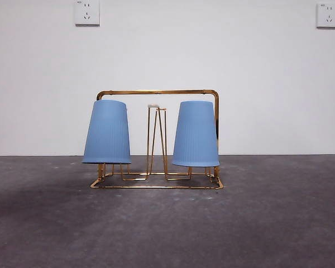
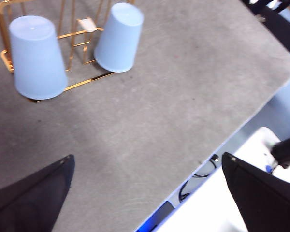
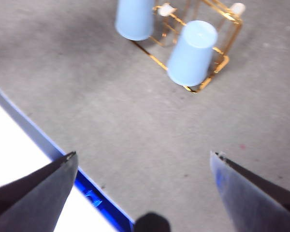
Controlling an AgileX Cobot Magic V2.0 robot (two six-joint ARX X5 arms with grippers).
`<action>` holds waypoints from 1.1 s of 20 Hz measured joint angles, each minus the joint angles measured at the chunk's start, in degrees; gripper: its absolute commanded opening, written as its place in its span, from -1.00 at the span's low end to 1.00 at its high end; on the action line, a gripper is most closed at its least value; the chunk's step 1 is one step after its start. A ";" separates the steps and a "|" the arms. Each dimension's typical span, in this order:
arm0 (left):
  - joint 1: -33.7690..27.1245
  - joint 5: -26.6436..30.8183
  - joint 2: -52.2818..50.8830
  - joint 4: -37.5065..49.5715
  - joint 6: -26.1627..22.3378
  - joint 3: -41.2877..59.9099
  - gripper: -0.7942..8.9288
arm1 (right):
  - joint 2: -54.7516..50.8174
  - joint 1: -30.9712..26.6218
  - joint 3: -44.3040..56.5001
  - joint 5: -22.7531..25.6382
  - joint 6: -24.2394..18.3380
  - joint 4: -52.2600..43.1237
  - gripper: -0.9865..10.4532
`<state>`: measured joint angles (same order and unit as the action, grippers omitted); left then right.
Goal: Pick up cup 1,put cup 1 in the cup rack,pick up cup 2,put cup 2 in the cup rack
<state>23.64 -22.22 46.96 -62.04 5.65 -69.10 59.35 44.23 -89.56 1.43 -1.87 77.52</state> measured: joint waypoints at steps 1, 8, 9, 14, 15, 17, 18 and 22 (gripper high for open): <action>0.00 -0.63 -0.63 -0.17 0.00 0.00 -0.02 | 0.02 0.00 0.00 -0.02 0.35 0.00 -0.04; 0.00 -6.19 -2.14 -0.17 0.02 0.00 -0.85 | 0.04 0.00 0.00 -2.84 1.55 0.02 -0.84; 0.00 -6.95 -2.14 -0.15 0.00 0.00 -0.85 | 0.04 0.00 0.00 -2.97 1.64 0.04 -0.84; 0.00 -7.04 -1.81 -0.09 0.22 0.00 -0.84 | 0.09 0.00 0.00 -2.95 3.65 0.04 -0.83; 0.00 -7.06 -1.75 -0.07 0.24 0.00 -0.84 | 0.09 0.00 0.00 -2.93 3.85 0.04 -0.83; 0.00 -7.06 -1.53 -0.07 0.26 0.00 -0.84 | 0.09 0.00 0.00 -2.95 4.02 0.04 -0.83; 0.00 -7.08 -1.36 -0.07 0.24 0.00 -0.84 | 0.09 0.00 0.00 -2.93 4.04 0.04 -0.83; 0.00 -9.68 -0.79 -0.11 0.37 0.00 -0.84 | 0.09 0.00 0.00 -2.93 4.07 0.04 -0.83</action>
<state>23.64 -31.90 46.17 -62.15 6.02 -69.10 59.44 44.23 -89.56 -1.50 2.20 77.56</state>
